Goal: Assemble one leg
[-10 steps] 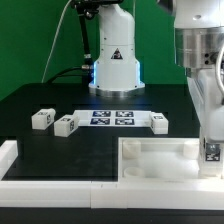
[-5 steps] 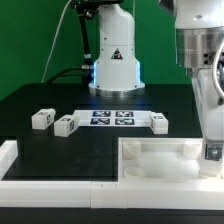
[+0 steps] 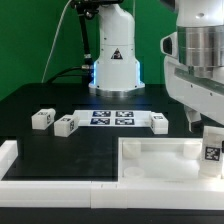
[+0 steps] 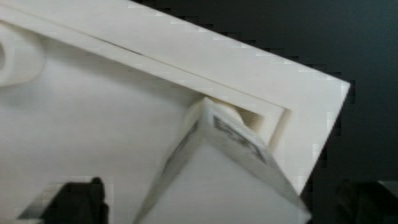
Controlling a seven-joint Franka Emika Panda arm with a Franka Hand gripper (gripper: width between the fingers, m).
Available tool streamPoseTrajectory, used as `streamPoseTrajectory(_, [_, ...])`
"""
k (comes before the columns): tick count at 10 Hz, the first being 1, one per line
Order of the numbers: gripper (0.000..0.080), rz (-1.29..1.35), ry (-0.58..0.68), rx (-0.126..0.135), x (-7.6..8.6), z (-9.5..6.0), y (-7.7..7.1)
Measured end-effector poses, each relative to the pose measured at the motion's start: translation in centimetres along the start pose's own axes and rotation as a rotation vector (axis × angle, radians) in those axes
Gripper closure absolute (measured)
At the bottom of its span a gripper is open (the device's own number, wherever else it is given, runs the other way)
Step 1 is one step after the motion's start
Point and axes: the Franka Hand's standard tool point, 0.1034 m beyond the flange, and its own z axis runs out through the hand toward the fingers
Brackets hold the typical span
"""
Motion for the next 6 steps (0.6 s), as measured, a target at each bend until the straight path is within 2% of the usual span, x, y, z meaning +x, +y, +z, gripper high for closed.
streamPoseTrajectory(2, [0.0150, -0.179, 0.007, -0.020, -0.37, -0.01, 0.01])
streamPoseTrajectory(4, [0.0150, -0.363, 0.011, -0.026, -0.37, 0.05, 0.08])
streamPoseTrajectory(6, [0.0150, -0.545, 0.027, -0.043, -0.43, 0.07, 0.07])
